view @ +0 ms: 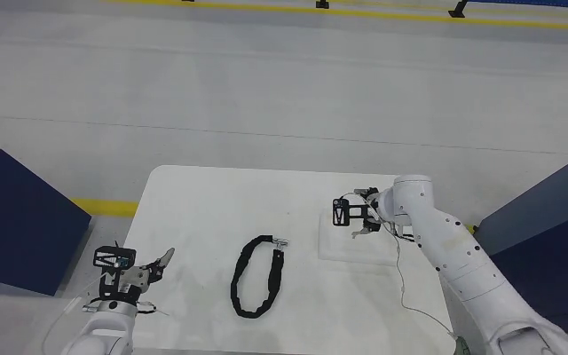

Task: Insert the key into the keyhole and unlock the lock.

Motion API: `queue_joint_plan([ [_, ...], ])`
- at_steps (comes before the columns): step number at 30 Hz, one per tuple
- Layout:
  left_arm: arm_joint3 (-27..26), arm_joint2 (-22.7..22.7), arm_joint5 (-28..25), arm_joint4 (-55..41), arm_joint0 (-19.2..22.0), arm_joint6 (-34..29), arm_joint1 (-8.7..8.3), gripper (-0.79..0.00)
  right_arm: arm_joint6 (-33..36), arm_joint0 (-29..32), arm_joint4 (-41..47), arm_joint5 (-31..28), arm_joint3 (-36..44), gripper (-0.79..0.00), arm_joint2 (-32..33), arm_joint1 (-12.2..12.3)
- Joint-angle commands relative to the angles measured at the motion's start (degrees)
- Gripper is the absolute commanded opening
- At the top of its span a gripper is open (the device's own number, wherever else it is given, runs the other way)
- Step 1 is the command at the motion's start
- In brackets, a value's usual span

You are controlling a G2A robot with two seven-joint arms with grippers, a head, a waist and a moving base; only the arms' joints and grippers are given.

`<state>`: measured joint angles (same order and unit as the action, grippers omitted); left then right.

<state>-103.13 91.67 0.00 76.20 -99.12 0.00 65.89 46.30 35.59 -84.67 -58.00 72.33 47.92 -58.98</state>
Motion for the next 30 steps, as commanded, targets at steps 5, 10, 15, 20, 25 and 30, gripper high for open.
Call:
queue_joint_plan([
  [5,0.00,0.00,0.00,0.00,0.00,0.00,0.00,0.000,0.00,-4.41,4.76,0.00,-5.46,0.000,-7.28,-0.29],
  [10,0.00,0.00,0.00,0.00,0.00,0.00,0.00,0.000,0.85,-6.95,9.08,0.86,-9.29,0.000,-12.27,-0.92],
  [15,0.00,0.00,0.00,0.00,0.00,0.00,0.00,0.000,1.61,-8.86,12.53,1.62,-11.79,-0.139,-16.58,-1.71],
  [20,0.00,0.00,0.00,0.00,0.00,0.00,0.00,0.000,2.32,-10.10,15.09,2.33,-13.97,-0.311,-19.68,-2.52],
  [25,0.00,0.00,0.00,0.00,0.00,0.00,0.00,0.000,2.86,-10.92,16.65,2.87,-16.51,-0.397,-21.60,-3.38],
  [30,0.00,0.00,0.00,0.00,0.00,0.00,0.00,0.000,3.11,-11.46,17.33,3.12,-18.78,-0.431,-22.63,-4.22],
])
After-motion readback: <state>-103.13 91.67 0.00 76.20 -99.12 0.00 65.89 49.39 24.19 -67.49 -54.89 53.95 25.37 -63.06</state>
